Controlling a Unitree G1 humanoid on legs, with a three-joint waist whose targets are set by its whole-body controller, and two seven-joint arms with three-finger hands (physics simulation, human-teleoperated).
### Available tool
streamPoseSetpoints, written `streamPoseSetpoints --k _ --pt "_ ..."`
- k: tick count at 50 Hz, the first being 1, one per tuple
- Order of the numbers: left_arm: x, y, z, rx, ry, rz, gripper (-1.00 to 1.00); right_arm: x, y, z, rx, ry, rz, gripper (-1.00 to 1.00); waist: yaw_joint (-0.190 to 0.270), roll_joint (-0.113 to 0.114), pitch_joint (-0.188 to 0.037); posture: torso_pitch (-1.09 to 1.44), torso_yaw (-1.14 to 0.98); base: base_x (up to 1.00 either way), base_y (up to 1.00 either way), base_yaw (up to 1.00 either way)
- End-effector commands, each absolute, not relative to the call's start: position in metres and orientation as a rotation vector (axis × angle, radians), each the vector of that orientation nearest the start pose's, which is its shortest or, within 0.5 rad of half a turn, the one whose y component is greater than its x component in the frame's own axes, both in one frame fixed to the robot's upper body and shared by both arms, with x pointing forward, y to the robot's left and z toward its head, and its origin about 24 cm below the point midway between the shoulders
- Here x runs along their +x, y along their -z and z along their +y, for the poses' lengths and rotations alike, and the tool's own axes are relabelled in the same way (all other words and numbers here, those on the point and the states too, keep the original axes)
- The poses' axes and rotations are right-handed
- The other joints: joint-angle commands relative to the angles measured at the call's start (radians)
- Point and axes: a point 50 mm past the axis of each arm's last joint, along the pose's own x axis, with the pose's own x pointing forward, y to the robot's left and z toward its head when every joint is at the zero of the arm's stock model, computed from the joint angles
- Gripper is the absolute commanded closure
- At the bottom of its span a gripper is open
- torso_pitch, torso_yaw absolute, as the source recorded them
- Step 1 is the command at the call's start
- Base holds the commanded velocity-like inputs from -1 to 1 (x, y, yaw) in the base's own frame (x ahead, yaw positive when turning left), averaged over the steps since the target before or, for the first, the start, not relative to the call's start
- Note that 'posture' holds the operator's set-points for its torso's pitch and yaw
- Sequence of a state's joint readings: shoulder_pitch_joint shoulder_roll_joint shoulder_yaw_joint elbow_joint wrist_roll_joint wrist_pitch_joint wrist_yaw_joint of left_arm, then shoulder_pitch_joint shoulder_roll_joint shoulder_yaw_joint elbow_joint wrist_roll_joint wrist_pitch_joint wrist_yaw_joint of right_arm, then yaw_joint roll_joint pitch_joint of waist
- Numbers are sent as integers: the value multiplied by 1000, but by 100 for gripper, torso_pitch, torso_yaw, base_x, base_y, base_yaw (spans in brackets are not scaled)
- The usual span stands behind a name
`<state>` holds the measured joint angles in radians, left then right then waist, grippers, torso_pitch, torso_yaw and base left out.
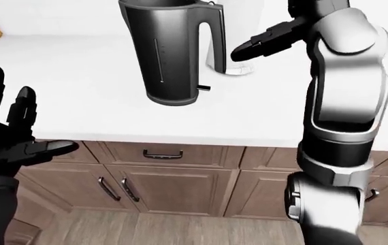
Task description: Close the lid of the electric kettle.
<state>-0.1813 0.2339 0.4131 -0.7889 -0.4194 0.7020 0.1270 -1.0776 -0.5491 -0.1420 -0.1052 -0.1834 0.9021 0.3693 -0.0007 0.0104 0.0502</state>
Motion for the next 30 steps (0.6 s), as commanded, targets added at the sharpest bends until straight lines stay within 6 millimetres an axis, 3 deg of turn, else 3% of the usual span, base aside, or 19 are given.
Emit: streamPoseSetpoints --k 1,17,30 --pt "218 -219 222 -69 -173 -399 -100 315 -369 -212 -500 86 -352 -100 -1 1 -22 0 0 0 0 0" --pt "221 -216 221 -71 -172 -394 -100 361 -387 -213 -602 65 -282 -100 -5 7 -25 0 0 0 0 0" --pt "222 -212 222 -72 -169 -392 -100 393 -400 -186 -701 -10 -247 -100 -9 16 -23 0 0 0 0 0"
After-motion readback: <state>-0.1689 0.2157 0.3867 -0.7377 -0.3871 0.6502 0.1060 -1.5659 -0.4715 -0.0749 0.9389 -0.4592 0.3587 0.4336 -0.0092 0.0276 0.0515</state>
